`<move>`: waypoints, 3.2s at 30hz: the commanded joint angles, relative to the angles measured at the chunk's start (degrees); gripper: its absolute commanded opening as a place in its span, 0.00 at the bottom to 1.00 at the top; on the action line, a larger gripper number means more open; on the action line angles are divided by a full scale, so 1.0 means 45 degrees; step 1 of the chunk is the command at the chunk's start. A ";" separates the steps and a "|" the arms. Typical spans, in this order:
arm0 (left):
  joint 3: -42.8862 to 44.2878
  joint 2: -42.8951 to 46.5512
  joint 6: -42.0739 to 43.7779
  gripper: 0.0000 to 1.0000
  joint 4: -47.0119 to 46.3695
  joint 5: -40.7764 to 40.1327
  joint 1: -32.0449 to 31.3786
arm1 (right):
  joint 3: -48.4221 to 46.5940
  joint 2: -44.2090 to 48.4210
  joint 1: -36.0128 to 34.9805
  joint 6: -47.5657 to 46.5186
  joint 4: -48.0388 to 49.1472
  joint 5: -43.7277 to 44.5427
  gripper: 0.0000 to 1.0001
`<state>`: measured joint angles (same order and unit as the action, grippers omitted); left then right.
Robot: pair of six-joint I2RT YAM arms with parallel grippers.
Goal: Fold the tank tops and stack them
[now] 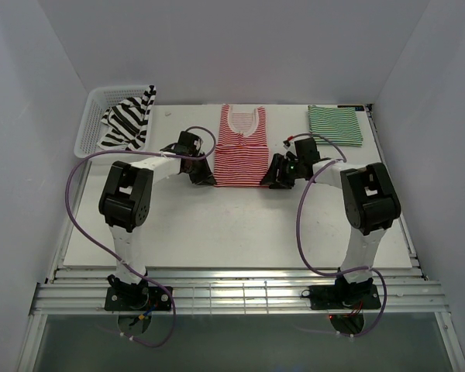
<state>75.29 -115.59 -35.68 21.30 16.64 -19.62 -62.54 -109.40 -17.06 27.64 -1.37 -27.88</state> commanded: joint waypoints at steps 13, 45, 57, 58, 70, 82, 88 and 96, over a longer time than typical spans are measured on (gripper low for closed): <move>-0.1299 0.0878 0.0175 0.00 -0.0260 0.0948 -0.0035 | 0.0538 0.0092 -0.0135 -0.0067 0.0147 0.0219 0.08; -0.3079 0.9613 -0.1524 0.00 0.3469 0.3470 -0.0621 | 0.2317 1.0700 -0.0252 0.0557 -0.6162 -0.0660 0.08; -0.1732 0.7546 -0.1739 0.00 0.2865 0.2611 -0.0446 | 0.1009 0.8865 0.0060 0.0225 -0.5498 -0.1187 0.08; -0.1653 0.7349 -0.1758 0.00 0.2710 0.2552 -0.0426 | 0.0950 0.8515 0.0080 0.0167 -0.5497 -0.1323 0.08; -0.0386 0.4654 -0.2129 0.00 0.1458 0.2102 0.0101 | 0.0169 0.5702 0.0646 -0.0048 -0.4170 -0.1890 0.08; 0.1764 0.2036 -0.1720 0.00 0.1360 0.1477 0.0531 | -0.1627 0.2929 0.0939 -0.0497 -0.3095 -0.2106 0.08; 0.2566 0.1021 -0.1660 0.00 0.1321 0.1282 0.0590 | -0.2603 0.1737 0.0998 -0.0750 -0.2860 -0.1989 0.08; 0.3718 -0.0250 -0.1778 0.00 0.1087 0.1126 0.0726 | -0.3327 0.0603 0.1213 -0.0810 -0.2471 -0.1462 0.08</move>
<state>88.73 -116.57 -43.99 27.75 23.07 -16.97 -74.41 -105.95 -12.40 25.10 -15.07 -35.59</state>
